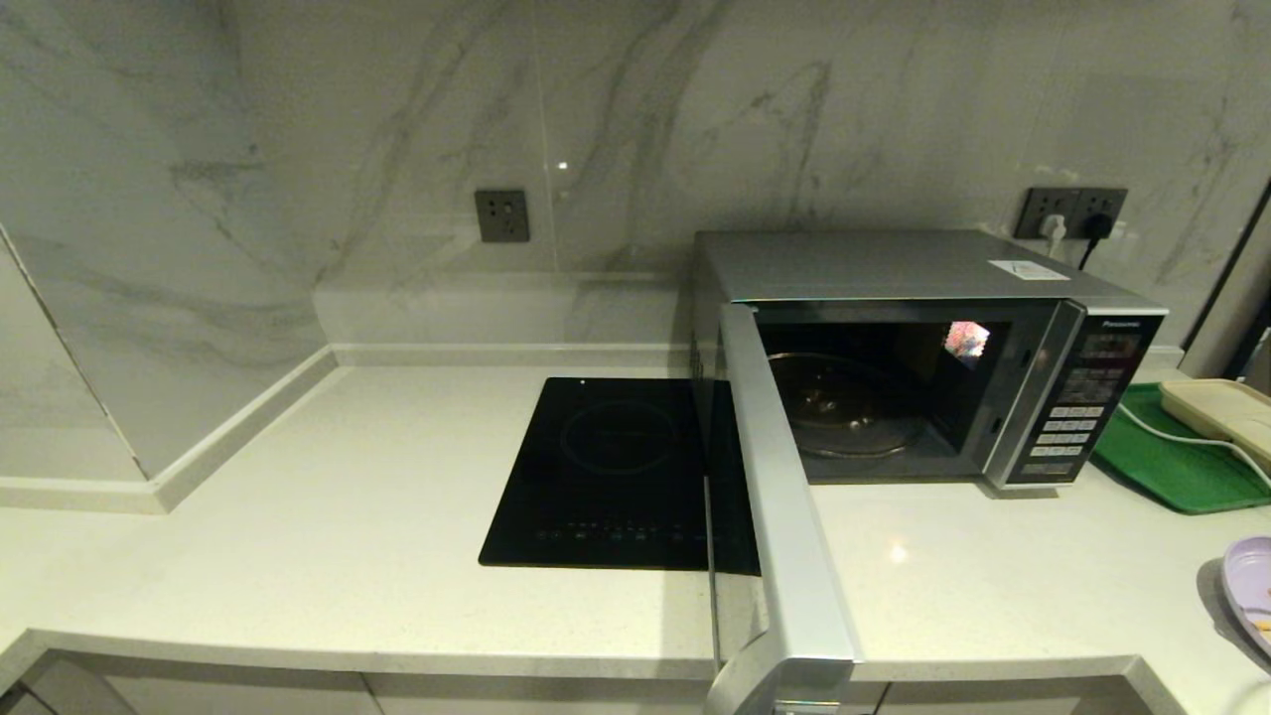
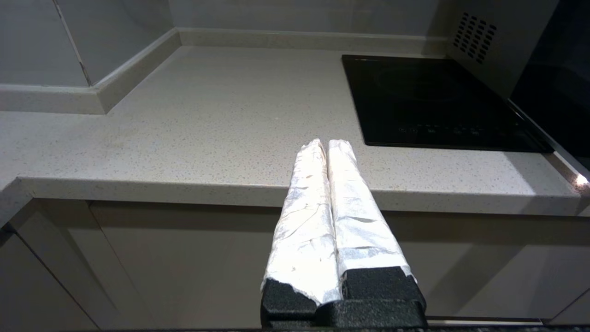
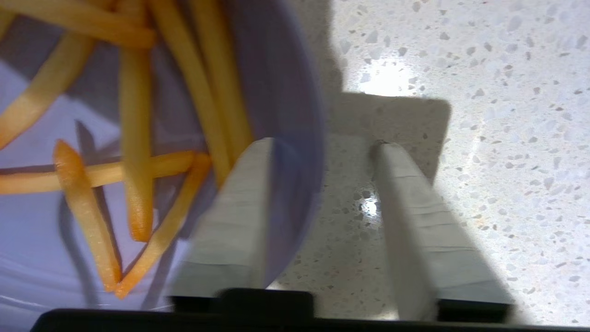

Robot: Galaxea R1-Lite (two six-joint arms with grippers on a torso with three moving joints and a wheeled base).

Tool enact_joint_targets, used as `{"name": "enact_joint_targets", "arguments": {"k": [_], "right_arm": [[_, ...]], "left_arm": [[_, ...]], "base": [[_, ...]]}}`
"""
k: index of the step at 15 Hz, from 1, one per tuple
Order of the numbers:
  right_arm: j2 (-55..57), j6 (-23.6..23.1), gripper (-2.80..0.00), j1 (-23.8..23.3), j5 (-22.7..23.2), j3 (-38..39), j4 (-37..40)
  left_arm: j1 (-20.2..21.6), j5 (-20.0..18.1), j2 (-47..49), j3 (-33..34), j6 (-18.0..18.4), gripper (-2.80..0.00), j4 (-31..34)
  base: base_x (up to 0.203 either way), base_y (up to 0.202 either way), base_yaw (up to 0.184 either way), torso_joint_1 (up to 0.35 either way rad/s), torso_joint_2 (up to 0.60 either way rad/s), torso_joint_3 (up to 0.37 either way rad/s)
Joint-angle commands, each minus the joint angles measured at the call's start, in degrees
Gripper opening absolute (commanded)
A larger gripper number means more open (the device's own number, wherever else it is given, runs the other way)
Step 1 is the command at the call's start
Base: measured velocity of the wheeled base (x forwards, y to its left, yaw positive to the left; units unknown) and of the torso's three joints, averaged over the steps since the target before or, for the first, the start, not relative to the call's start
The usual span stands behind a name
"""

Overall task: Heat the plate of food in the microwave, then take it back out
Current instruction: Put the plate in the microwave oven

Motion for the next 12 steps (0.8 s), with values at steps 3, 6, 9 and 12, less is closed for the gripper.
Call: {"name": "enact_joint_targets", "arguments": {"k": [3,6,9,12], "right_arm": [[-0.1,0.2,-2.8,-0.1,-0.1,0.0,0.2],[-0.6,0.2,-2.8,0.0,0.0,0.0,0.2],[-1.6,0.1,-2.8,-0.1,0.5,0.7,0.2],[-4.3,-2.2,-2.8,0.0,2.8,2.5,-0.1]], "left_arm": [[0.0,0.0,0.0,0.0,-0.1,-2.8,0.0],[0.0,0.1,0.0,0.0,-0.1,-2.8,0.0],[0.0,0.0,0.0,0.0,-0.1,-2.8,0.0],[0.0,0.0,0.0,0.0,-0.1,-2.8,0.0]], "base": [[0.0,0.0,0.0,0.0,0.0,0.0],[0.0,0.0,0.0,0.0,0.0,0.0],[0.0,0.0,0.0,0.0,0.0,0.0],[0.0,0.0,0.0,0.0,0.0,0.0]]}}
